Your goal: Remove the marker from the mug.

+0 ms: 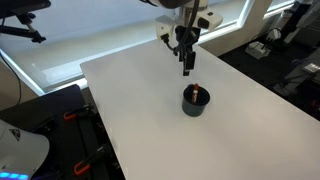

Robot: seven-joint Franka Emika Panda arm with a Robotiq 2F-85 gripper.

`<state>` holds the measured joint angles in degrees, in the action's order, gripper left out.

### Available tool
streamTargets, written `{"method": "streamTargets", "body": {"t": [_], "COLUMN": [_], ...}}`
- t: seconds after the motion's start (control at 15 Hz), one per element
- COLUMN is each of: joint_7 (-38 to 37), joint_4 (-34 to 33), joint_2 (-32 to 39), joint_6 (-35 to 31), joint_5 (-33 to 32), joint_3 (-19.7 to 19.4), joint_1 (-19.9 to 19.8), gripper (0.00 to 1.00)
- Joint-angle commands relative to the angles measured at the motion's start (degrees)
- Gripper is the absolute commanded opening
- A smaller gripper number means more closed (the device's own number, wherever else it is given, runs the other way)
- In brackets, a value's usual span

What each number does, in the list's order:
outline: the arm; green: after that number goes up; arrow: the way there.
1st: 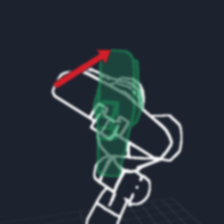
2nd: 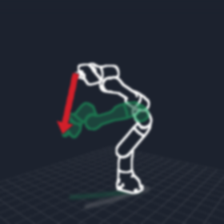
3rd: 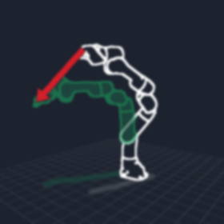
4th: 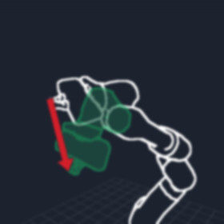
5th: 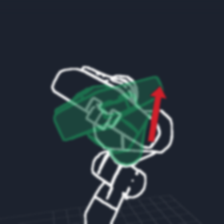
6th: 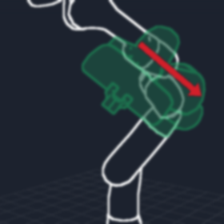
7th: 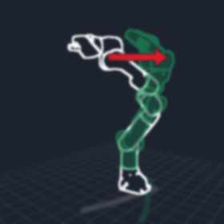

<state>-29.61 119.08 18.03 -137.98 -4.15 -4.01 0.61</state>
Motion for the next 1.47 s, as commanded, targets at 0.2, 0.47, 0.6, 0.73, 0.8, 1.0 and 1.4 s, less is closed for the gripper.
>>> {"method": "streamTargets", "body": {"t": [0.2,0.47,0.6,0.73,0.8,1.0,1.4], "joint_7": [-5.5,-3.4,-3.5,-3.9,-4.1,-3.9,-3.9], "joint_4": [-7.3,-6.2,-6.5,-6.9,-7.2,-7.7,-8.9], "joint_2": [7.5,7.8,8.0,8.7,9.2,10.2,11.5], "joint_6": [1.5,0.1,0.1,0.1,-0.1,-0.3,-0.9], "joint_5": [-0.7,0.3,0.3,0.1,-0.1,-0.2,-0.3], "joint_3": [-4.7,-4.9,-5.0,-5.2,-5.3,-5.7,-6.4], "joint_1": [1.6,1.1,1.2,1.3,1.4,1.3,1.2], "gripper": [1.00,1.00,1.00,1.00,1.00,1.00,1.00]}}
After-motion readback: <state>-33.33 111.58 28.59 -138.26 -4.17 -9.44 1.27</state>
